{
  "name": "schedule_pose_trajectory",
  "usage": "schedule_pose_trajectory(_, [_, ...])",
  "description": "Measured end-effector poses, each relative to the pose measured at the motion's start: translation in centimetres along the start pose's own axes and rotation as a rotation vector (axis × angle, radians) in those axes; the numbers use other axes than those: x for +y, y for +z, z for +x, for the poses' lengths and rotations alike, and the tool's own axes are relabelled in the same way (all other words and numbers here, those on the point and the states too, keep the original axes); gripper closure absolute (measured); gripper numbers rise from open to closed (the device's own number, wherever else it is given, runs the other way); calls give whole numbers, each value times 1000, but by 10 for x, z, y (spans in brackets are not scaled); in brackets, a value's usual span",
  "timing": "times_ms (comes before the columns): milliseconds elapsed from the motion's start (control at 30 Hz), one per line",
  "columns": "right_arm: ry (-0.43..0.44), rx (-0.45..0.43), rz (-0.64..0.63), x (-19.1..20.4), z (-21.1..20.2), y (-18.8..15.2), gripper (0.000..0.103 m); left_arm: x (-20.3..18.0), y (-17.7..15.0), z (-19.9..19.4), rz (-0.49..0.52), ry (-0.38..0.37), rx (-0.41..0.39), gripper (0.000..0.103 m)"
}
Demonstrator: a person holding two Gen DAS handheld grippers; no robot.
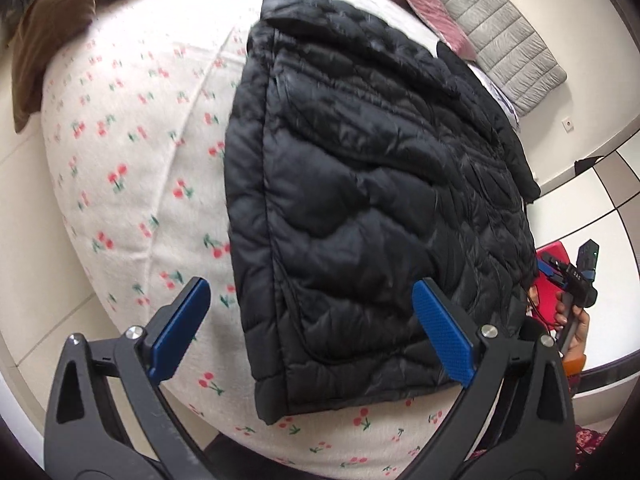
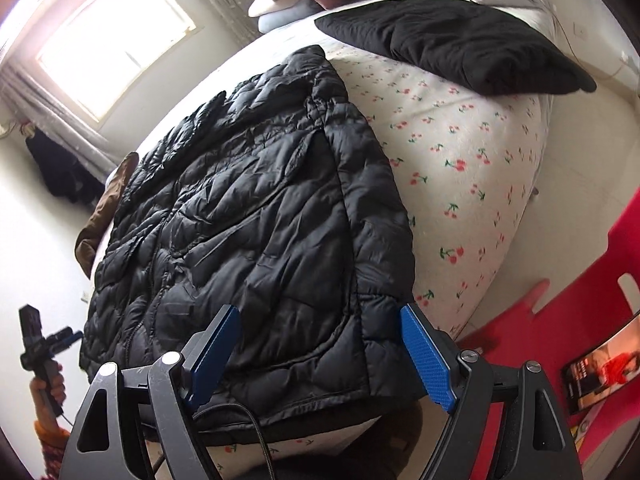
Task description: Fold large clothes
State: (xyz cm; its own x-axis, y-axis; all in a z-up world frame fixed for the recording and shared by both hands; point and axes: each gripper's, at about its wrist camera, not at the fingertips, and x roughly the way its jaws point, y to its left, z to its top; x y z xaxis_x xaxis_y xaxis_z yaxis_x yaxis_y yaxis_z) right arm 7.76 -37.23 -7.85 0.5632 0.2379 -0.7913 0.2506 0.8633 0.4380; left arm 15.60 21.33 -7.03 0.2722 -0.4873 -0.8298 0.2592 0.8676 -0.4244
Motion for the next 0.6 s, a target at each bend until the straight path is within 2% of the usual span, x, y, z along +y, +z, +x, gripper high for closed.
schedule_pose_trajectory(67, [8,10,16,-2,5,-4,20,1,-5,7,-4,-13,25,2])
schedule_pose_trajectory(200, [-1,45,10,-5,10,-14,20,-2,-8,9,17,-27,25,2])
schedule_pose_trajectory(433, [31,83,33,-14,8,-20,20,-6,-12,11,19,-115,42,3])
schedule_pose_trajectory(600, [92,98,90,-27,14,-16,20,-16,-17,15,50,-154,55,13])
